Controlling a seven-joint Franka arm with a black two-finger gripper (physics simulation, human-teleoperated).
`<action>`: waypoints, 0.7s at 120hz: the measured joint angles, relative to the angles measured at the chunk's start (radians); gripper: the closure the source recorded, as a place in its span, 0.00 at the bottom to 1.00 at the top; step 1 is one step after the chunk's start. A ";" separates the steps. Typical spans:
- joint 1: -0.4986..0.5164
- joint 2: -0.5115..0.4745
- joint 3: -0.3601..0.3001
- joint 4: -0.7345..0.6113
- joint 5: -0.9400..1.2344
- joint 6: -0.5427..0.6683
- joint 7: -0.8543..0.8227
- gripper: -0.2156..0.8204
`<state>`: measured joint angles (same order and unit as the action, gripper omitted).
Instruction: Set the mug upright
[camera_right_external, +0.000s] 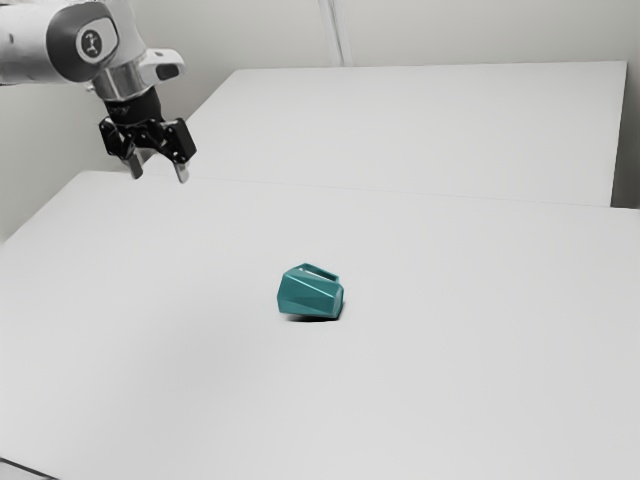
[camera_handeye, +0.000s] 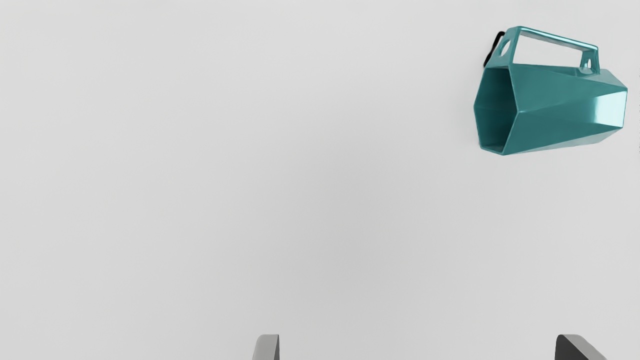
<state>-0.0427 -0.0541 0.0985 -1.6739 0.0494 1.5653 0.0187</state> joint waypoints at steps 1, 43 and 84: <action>-0.001 0.001 0.000 -0.002 0.000 0.005 0.000 0.21; 0.028 0.159 0.043 -0.158 -0.236 0.257 0.094 0.21; 0.066 0.187 0.037 -0.357 -0.836 0.451 0.399 0.21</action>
<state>0.0238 0.1324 0.1354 -2.0314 -0.7867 2.0164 0.4177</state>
